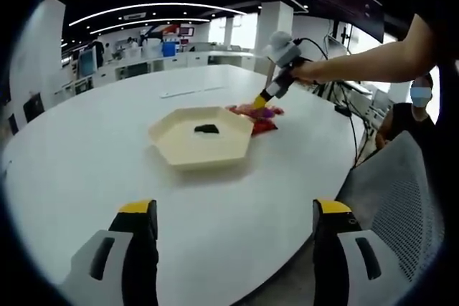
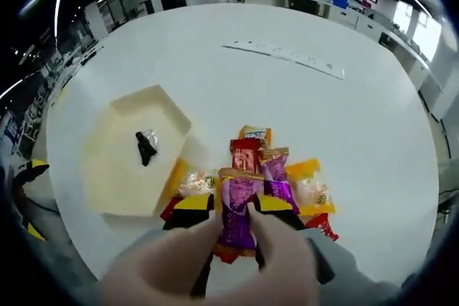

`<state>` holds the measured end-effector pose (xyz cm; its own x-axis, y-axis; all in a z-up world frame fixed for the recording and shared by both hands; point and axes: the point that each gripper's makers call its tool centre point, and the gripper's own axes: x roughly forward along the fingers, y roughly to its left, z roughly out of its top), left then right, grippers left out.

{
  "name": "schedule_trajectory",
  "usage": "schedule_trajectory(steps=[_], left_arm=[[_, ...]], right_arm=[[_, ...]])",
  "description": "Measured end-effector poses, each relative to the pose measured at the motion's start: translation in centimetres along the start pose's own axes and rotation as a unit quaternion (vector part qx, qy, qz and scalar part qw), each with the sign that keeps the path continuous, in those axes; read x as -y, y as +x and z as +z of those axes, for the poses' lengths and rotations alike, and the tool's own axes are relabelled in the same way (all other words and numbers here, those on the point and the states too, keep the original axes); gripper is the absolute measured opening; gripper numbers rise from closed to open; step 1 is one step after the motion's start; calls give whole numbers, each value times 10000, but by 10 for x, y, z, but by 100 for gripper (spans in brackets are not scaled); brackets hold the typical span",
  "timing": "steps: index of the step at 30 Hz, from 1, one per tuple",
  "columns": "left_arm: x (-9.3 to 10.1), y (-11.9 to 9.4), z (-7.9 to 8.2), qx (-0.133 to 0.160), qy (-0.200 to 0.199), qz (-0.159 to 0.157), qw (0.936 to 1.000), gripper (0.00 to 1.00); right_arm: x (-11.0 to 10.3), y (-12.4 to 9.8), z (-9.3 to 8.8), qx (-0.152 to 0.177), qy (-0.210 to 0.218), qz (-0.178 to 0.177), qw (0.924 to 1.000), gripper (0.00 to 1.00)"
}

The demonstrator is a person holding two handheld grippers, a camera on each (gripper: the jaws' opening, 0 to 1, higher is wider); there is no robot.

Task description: Place the target food into the container with the food tongs after gripping and lifting it, then release it inside without dropping or visibly crushing the food.

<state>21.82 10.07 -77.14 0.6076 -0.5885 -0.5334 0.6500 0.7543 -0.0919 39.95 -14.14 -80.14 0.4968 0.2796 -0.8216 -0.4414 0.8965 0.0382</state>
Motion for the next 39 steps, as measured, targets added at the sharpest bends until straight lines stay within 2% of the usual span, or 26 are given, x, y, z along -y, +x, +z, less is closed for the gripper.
schedule_trajectory(steps=[15,28,39], left_arm=[[5,-2,2,54,148,-65,9999,85],[9,-2,1,28,248,-174,9995,84],[11,-2,2,69,291,-204,9993,84]], right_arm=[[2,-42,9,137,41,-12,9999,21],[-10,-68,20,293,-17,17,9996,22],[-17,-95,41,445,-68,7,9990,22]])
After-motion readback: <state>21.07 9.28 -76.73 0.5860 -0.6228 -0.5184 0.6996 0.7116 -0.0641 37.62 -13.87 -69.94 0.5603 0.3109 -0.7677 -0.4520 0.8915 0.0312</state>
